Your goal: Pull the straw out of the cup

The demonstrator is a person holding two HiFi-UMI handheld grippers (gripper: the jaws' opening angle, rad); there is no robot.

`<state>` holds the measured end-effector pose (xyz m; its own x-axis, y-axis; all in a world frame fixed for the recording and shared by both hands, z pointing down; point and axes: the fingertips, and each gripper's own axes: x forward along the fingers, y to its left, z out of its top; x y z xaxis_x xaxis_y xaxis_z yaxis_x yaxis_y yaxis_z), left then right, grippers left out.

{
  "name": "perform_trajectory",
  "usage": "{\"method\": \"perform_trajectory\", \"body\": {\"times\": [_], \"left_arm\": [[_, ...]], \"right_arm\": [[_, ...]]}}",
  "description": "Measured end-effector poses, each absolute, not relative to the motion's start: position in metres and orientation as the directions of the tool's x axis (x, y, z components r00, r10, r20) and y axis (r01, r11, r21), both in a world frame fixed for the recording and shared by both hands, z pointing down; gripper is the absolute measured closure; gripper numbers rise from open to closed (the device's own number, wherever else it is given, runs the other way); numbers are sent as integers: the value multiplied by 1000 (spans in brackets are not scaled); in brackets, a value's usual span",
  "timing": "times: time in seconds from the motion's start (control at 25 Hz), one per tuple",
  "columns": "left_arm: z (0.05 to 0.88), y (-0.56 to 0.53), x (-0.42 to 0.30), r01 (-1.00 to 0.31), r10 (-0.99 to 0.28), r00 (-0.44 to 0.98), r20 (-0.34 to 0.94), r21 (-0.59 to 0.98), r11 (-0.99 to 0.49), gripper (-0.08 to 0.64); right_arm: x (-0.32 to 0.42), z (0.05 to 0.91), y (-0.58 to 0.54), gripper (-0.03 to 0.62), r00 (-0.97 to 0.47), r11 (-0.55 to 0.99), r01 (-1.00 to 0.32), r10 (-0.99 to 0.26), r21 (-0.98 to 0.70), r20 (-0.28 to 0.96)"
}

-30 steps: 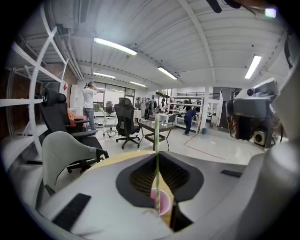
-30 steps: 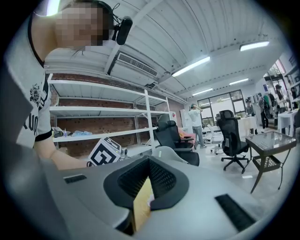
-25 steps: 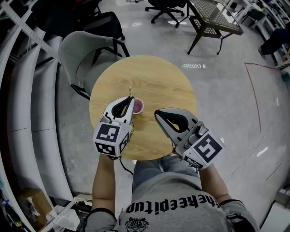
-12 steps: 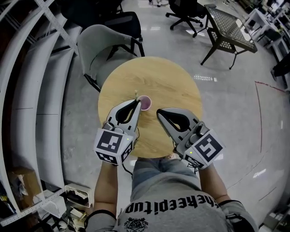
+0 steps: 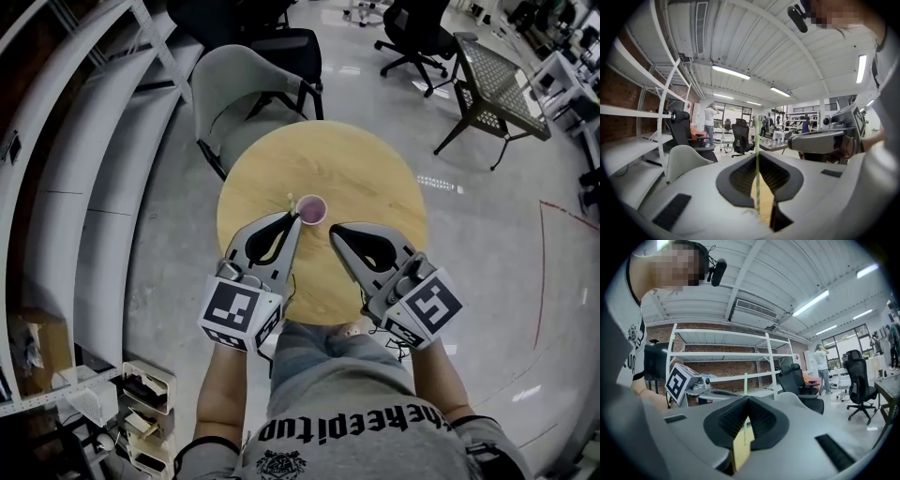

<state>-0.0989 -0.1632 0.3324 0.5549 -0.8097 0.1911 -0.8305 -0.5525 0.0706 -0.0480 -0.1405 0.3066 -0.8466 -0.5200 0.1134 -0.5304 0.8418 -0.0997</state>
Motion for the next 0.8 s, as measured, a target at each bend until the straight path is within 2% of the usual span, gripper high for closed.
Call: {"method": "perform_trajectory", "body": {"times": [0.8], "left_arm": [[312, -121, -94, -875, -867, 484, 116, 64, -480, 499]], "right_arm": [[-51, 305, -116, 578, -900, 897, -434, -427, -82, 86]]}}
